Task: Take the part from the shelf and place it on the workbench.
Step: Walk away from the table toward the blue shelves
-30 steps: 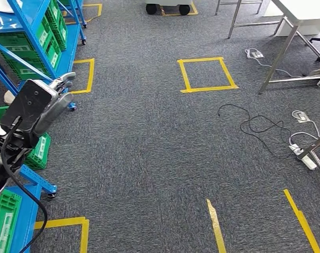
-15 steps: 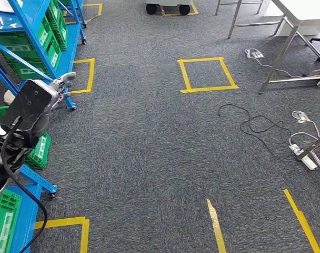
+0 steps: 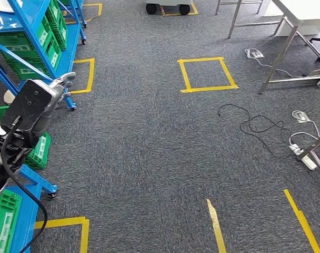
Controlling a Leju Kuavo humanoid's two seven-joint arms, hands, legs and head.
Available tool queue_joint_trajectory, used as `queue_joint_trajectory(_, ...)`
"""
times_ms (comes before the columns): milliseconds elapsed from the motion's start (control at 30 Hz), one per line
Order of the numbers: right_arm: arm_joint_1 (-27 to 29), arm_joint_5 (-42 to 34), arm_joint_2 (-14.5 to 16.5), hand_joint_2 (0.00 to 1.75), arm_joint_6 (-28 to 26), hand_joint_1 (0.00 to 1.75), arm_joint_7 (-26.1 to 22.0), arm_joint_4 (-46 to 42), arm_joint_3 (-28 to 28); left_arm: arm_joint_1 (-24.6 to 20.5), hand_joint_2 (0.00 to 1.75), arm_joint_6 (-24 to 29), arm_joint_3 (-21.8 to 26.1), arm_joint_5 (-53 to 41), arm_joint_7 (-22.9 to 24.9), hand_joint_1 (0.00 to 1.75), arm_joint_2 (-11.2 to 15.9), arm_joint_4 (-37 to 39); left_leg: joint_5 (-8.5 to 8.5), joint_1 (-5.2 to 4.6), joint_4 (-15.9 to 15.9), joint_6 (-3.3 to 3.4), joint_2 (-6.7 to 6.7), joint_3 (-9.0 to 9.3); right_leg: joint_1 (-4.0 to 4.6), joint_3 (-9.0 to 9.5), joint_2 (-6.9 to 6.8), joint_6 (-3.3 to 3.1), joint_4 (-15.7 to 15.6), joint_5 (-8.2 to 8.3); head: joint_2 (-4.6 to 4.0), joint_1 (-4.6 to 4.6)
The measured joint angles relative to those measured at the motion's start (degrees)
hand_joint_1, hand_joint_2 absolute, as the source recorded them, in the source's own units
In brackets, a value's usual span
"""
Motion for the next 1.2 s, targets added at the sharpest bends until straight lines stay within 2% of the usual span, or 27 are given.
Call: queue_joint_trajectory(1200, 0.0, 0.0, 0.0, 0.0, 0.0, 0.0, 0.02, 0.01, 0.0, 0.0, 0.0, 0.0, 0.0, 0.0, 0.0, 0.0, 0.0, 0.0, 0.0, 0.0, 0.0, 0.0, 0.0, -0.02, 0.0, -0.02, 0.0, 0.0, 0.0, 0.0, 0.0, 0.0)
